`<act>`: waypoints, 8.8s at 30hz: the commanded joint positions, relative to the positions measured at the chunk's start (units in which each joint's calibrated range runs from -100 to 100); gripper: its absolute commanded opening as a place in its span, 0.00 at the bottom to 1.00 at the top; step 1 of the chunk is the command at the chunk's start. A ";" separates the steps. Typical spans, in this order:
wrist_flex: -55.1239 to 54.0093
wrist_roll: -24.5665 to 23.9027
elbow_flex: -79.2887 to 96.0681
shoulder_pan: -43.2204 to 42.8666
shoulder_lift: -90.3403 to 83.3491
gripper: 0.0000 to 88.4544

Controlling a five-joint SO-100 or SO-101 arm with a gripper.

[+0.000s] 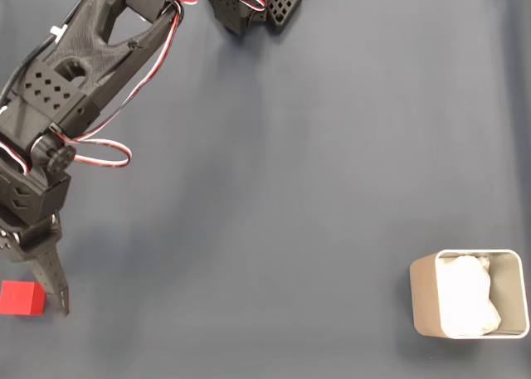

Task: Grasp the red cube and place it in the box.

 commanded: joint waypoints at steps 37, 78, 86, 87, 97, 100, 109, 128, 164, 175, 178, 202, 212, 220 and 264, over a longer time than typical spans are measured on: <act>-9.22 0.15 -17.55 -0.33 17.64 0.62; -8.72 -0.73 -19.01 -2.96 20.50 0.63; -8.97 -0.83 -19.01 -3.88 19.63 0.63; -9.05 -0.83 -19.01 -4.02 19.54 0.63; -9.71 -0.59 -19.01 -4.94 19.11 0.63; -10.69 -0.34 -19.01 -4.94 19.20 0.63; -14.38 0.49 -18.56 -4.66 20.93 0.63; -13.97 1.61 -16.18 -5.09 21.62 0.63; -15.04 0.20 -15.00 -5.94 19.28 0.31; -14.46 1.37 -12.81 -5.94 16.94 0.01; -14.22 1.51 -10.62 -6.08 15.04 0.00; 1.60 1.61 19.31 -15.53 -26.64 0.00; 1.60 2.39 34.27 -27.46 -42.76 0.00; 1.52 3.37 33.73 -37.76 -43.89 0.00; 1.93 3.52 0.61 -57.71 -11.91 0.00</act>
